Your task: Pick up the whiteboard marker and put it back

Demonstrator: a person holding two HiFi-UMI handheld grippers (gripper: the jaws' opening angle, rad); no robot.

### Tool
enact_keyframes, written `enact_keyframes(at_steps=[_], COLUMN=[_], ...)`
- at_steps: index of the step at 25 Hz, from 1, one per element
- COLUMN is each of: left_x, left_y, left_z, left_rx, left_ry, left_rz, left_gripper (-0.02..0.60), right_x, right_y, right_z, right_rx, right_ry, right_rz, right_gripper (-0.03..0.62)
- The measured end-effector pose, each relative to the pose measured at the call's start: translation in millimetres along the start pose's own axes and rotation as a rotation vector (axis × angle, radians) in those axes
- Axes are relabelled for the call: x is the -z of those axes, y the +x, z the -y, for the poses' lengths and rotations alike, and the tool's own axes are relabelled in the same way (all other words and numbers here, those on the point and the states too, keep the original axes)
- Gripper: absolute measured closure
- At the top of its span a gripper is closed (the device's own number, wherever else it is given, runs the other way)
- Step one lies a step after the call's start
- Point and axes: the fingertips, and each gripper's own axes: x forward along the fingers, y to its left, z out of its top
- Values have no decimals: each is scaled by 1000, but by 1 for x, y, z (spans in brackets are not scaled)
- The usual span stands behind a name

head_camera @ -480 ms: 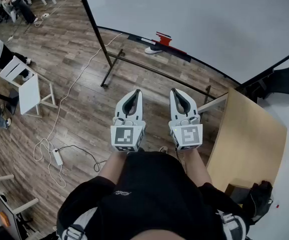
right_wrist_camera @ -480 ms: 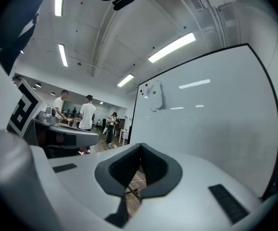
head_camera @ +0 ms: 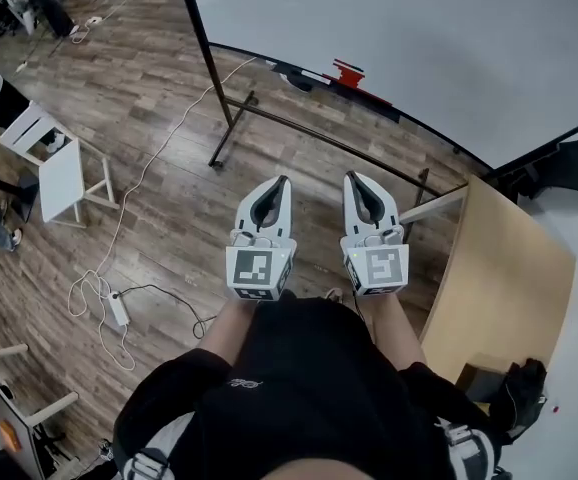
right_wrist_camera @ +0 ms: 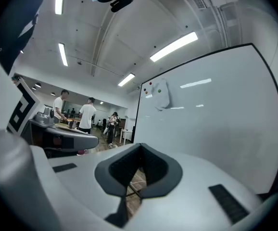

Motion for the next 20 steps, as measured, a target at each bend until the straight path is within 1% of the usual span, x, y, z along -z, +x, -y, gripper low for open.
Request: enact_keyframes(at_steps=[6, 11, 14, 17, 20], left_x=[9, 25, 31, 26, 28], left_y=[-17, -20, -9, 6, 18], left_z=[-34, -52, -59, -67, -79], left_rx=[7, 6, 5, -1, -11], left_ry=[-27, -62, -67, -46, -37], left_rz=[-22, -46, -51, -40, -50], left_gripper=[575, 575, 575, 575, 575], right_x=[0, 12, 17, 20, 25], right_y=[12, 25, 39, 60, 80], right_z=[-29, -43, -40, -33, -28], right_rx=[6, -9, -24, -28, -35], right_ry=[-12, -39, -52, -43, -24], right_rz=[-27, -76, -85, -82, -83], right_gripper=[592, 592, 592, 592, 592])
